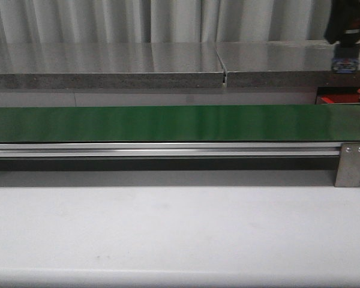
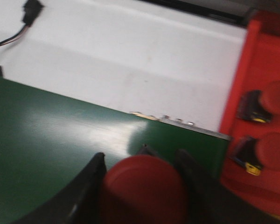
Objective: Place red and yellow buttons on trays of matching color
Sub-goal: 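Carry the red button over the red tray with the right gripper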
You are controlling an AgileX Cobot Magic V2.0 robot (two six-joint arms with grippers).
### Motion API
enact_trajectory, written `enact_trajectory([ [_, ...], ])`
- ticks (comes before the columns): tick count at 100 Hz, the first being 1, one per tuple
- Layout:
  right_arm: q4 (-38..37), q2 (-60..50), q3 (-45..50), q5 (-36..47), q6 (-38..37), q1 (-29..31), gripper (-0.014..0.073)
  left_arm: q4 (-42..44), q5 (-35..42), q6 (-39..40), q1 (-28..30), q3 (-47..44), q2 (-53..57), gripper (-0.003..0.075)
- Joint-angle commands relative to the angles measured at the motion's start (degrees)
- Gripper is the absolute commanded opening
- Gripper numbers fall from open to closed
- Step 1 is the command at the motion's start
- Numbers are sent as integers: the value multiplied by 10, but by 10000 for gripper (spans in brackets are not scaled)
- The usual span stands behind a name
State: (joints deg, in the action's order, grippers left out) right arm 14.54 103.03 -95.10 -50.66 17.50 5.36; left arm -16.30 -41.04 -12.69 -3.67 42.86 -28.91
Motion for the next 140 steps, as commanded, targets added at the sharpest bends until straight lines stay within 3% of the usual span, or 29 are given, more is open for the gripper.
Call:
enact_trajectory([
  [1, 6, -34, -17, 36, -4, 36, 79, -10, 44, 5, -5, 13, -3, -20],
  [24, 6, -30, -17, 94, -40, 121, 79, -10, 44, 5, -5, 13, -3, -20],
  [48, 14, 8, -18, 144, -59, 165, 79, -10, 44, 5, -5, 13, -3, -20],
  [90, 47, 90, -22, 260, -59, 168, 79, -10, 45, 5, -5, 13, -3, -20],
  [140, 95, 206, -142, 242, -59, 168, 79, -10, 45, 5, -5, 13, -3, -20],
])
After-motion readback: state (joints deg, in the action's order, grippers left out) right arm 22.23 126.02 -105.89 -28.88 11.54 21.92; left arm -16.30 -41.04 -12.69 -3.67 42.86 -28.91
